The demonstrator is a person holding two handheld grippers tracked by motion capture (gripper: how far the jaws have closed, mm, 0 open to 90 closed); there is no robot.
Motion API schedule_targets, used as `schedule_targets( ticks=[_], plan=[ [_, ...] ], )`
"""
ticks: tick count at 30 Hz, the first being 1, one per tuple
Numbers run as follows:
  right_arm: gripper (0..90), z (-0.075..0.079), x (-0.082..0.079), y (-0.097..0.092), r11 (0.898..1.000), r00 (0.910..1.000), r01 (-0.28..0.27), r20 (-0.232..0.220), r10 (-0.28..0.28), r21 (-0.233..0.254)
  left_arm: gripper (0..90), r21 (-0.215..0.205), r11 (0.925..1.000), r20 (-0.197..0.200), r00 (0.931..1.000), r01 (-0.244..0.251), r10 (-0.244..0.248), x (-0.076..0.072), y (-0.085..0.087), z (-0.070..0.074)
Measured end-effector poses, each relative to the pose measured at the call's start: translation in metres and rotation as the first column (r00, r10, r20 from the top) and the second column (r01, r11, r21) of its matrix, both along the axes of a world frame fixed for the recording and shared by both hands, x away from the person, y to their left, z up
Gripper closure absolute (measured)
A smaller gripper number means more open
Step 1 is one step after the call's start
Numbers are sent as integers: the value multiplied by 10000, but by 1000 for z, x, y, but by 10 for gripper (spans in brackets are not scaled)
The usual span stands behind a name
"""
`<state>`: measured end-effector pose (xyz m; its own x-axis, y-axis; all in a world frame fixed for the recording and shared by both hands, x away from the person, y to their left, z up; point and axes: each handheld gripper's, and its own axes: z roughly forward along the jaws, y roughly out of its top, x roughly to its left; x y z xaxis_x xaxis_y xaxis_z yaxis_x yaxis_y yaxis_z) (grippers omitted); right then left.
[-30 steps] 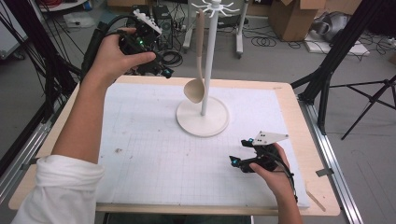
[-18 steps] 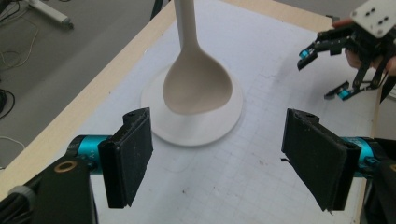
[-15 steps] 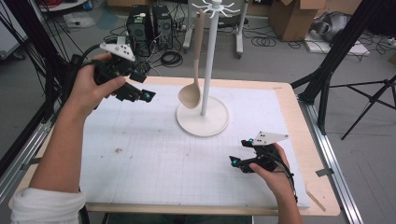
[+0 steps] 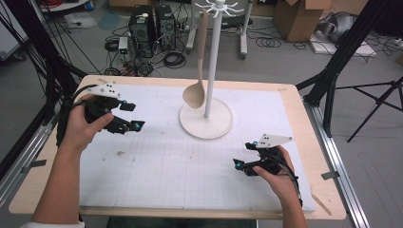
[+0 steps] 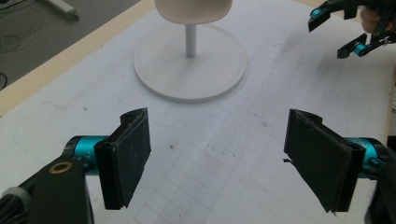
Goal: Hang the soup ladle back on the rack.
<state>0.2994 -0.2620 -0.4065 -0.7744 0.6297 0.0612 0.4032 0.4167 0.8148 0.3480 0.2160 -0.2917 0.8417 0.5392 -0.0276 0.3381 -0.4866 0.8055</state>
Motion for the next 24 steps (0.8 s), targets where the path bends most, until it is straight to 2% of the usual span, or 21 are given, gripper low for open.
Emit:
schedule_targets(
  ticks=[2, 5, 13, 15, 17, 20, 24],
  plan=[
    [187, -1, 1, 0, 10000, 10000, -43, -3, 43, -28, 232, -341, 9994, -43, 10000, -3, 1, -4, 3, -13],
    [187, -1, 1, -1, 10000, 10000, -23, -36, 23, -4, 231, -396, 9992, 45, 10000, -71, 73, -10, 6, -26],
    [187, 0, 1, -4, 9999, 10000, 26, 47, -26, 102, 229, -983, 9951, 170, 9997, -140, 158, -27, 14, -55],
    [187, 0, 1, -5, 9999, 10000, 56, 39, -56, 104, 226, -1101, 9939, 206, 9998, -30, 53, -29, 16, -59],
    [187, 0, 2, -6, 9998, 9999, 127, 42, -128, 151, 224, -1046, 9944, 181, 9996, -174, 194, -30, 16, -61],
    [187, 1, 1, -7, 9997, 9998, 178, 63, -179, 189, 222, -1175, 9929, 167, 9997, 202, -183, -33, 17, -64],
    [187, 2, 1, -9, 9992, 9996, 270, 120, -274, 293, 219, -1060, 9940, 176, 9995, 286, -269, -33, 13, -69]
  ],
)
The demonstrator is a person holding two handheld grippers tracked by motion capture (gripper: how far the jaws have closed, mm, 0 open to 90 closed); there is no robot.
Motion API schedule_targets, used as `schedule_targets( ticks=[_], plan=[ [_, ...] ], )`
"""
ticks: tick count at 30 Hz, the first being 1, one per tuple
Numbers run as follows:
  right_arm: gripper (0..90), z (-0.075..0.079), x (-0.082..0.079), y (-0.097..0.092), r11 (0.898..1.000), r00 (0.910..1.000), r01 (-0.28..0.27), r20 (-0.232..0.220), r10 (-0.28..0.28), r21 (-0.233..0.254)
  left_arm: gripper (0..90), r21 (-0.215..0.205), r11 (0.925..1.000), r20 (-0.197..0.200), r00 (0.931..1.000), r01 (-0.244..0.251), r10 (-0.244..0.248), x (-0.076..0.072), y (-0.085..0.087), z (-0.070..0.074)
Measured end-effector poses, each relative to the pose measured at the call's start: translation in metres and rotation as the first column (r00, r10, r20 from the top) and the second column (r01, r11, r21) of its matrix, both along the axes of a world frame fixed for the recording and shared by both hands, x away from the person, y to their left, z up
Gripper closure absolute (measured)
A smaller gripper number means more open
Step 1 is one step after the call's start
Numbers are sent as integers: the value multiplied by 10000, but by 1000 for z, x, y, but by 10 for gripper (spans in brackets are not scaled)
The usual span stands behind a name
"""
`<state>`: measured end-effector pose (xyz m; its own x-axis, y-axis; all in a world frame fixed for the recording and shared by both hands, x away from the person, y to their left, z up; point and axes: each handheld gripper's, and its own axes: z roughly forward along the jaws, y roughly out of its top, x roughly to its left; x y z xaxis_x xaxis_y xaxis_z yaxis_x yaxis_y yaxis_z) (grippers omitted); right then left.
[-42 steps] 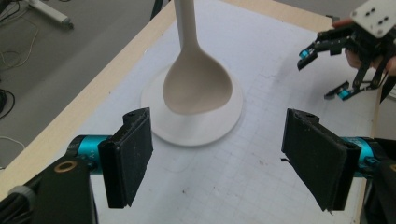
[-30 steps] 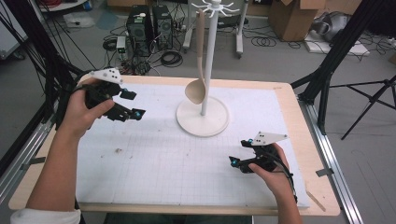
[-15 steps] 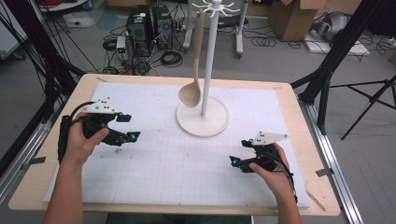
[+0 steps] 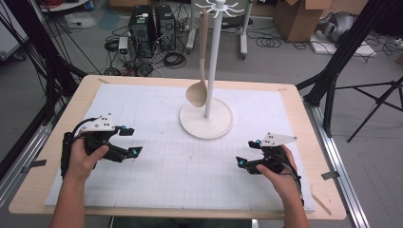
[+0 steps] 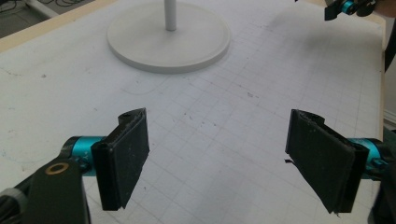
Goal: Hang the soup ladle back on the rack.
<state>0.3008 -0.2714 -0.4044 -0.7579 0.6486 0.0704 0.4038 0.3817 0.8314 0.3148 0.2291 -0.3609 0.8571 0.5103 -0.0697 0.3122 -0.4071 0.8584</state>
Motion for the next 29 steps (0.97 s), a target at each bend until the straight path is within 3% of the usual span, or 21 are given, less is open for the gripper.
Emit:
schedule_targets(
  ticks=[9, 29],
  plan=[
    [187, 1, 1, -3, 9999, 9999, 93, 51, -94, 126, 219, 88, 9999, -287, 9995, 149, -147, 5, -8, -13],
    [187, -1, 2, 0, 10000, 10000, 62, 34, -62, -60, 219, 104, 9999, -409, 9991, -49, 54, 6, -1, -15]
  ],
)
